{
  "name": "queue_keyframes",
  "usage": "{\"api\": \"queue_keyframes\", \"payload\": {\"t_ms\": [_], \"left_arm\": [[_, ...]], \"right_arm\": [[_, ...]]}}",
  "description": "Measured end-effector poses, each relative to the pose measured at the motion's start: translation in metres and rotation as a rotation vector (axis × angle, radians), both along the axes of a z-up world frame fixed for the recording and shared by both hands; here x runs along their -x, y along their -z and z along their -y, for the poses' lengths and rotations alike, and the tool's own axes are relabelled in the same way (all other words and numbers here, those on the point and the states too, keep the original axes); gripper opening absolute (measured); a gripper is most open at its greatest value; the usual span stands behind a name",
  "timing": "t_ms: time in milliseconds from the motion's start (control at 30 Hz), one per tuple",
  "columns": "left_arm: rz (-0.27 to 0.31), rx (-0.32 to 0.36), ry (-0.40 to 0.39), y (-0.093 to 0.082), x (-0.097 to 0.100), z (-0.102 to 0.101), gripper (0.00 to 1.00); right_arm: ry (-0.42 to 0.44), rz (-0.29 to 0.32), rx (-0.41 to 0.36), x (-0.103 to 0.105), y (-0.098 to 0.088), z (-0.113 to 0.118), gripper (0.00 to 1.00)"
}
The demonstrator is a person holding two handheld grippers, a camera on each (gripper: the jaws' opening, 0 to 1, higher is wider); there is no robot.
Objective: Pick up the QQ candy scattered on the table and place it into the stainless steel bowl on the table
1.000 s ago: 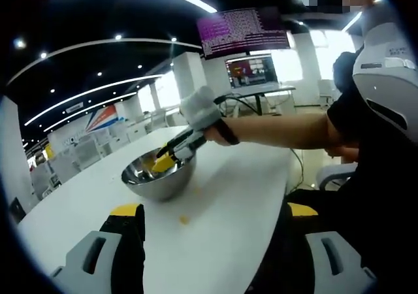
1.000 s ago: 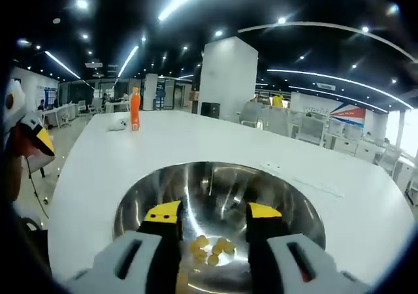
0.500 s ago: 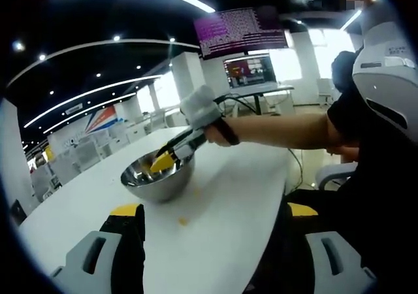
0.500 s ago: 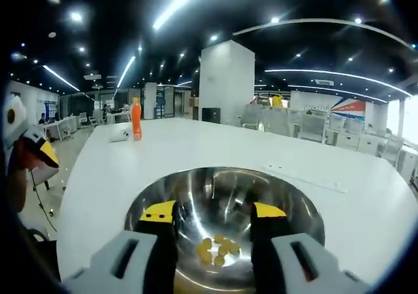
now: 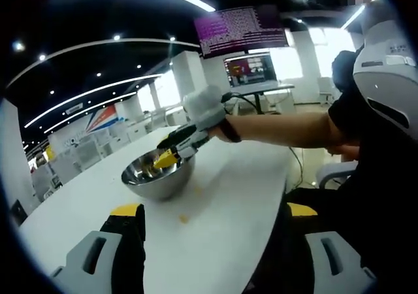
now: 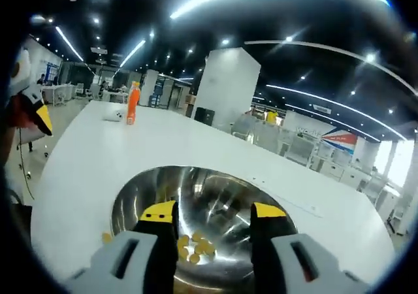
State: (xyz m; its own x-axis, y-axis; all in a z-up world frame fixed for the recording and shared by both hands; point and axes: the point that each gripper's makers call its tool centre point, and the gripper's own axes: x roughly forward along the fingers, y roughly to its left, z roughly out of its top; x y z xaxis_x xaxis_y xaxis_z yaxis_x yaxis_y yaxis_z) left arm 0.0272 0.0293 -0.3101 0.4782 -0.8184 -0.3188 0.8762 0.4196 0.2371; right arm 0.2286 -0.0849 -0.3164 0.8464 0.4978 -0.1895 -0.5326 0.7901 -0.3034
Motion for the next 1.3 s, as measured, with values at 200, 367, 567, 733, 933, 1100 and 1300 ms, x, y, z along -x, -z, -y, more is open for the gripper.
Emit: {"api": "queue_keyframes", "payload": {"t_ms": [200, 367, 567, 733, 933, 1100, 1300], "left_arm": [[0.001, 0.0, 0.002, -0.001, 0.0, 0.0, 0.87], [0.002, -0.009, -0.001, 0.001, -0.001, -0.001, 0.86], [0.003, -0.014, -0.004, 0.001, -0.002, 0.0, 0.85], [-0.005, -0.002, 0.012, 0.0, 0.002, 0.002, 0.86], [-0.003, -0.005, 0.006, 0.002, 0.001, 0.003, 0.86], [-0.005, -0.01, 0.008, 0.002, 0.001, 0.004, 0.86], [-0.005, -0.012, 0.006, 0.002, -0.002, 0.004, 0.86]], "right_arm": [[-0.003, -0.008, -0.046, -0.001, -0.005, -0.001, 0.42], [0.034, 0.071, 0.03, -0.004, -0.012, 0.007, 0.38], [0.029, 0.146, 0.155, -0.001, -0.008, 0.002, 0.38], [0.02, 0.186, 0.18, 0.003, -0.01, -0.002, 0.37], [0.009, 0.237, 0.232, 0.004, -0.013, -0.007, 0.36], [0.002, 0.21, 0.185, 0.004, -0.013, -0.008, 0.36], [-0.009, 0.053, -0.146, 0.006, -0.025, -0.006, 0.26]]}}
